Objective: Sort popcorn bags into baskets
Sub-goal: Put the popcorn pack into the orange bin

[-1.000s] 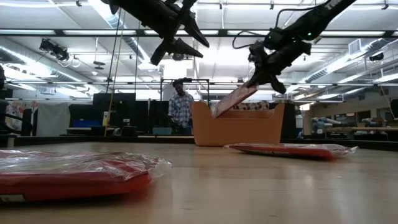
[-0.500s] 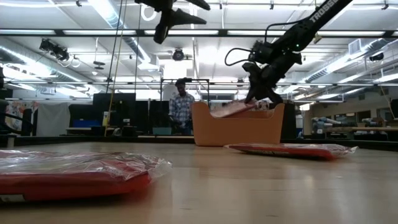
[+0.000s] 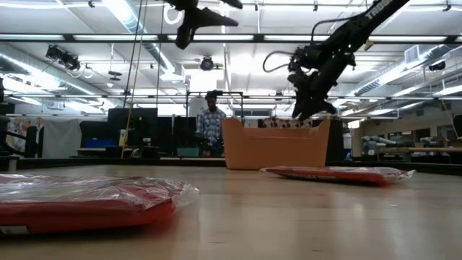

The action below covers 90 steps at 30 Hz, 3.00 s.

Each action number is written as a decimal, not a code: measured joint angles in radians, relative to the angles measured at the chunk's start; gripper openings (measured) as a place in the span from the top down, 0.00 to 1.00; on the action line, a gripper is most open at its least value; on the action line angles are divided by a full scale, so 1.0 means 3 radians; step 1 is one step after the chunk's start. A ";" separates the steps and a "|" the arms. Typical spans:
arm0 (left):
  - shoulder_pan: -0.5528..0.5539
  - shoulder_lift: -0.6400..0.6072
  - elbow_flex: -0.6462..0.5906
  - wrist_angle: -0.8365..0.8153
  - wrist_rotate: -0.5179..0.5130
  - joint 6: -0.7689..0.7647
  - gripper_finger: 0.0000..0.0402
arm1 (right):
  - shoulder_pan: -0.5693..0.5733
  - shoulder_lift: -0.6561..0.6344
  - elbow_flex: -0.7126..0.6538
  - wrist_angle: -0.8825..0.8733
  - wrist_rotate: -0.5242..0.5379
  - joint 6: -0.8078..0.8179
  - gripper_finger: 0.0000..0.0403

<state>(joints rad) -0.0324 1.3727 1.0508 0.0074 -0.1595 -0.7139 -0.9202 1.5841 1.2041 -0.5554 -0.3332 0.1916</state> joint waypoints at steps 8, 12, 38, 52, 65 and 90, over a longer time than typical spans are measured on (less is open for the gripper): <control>-0.0325 0.0003 0.0000 -0.1190 0.0194 -0.0209 0.66 | 0.0280 -0.0598 0.0000 -0.0006 -0.0103 -0.0295 0.70; -0.0502 0.0072 -0.0001 -0.1437 0.0189 -0.0165 0.66 | 0.0530 -0.0827 0.0000 -0.0021 -0.0292 -0.0304 0.70; -0.1575 0.1110 -0.0002 -0.1295 0.0668 -0.0902 0.55 | 0.1853 -0.0885 -0.0005 -0.0598 -0.0202 -0.0476 0.71; -0.1646 0.1372 -0.0001 -0.1394 0.0510 -0.0439 0.45 | 0.1957 -0.0884 -0.0005 -0.0443 -0.0001 -0.0466 0.71; -0.1758 0.1583 0.0010 -0.1310 0.0303 -0.0478 0.50 | 0.1957 -0.0883 -0.0005 -0.0420 0.0009 -0.0476 0.71; -0.1395 0.1017 0.0440 -0.2157 -0.0254 0.0381 0.95 | 0.1957 -0.0883 -0.0005 -0.0342 -0.0150 -0.0439 0.71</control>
<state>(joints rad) -0.4510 1.6778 1.1828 -0.6397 -0.2356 -0.5995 -0.3332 1.3193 1.2026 -0.6579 -0.3782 0.0598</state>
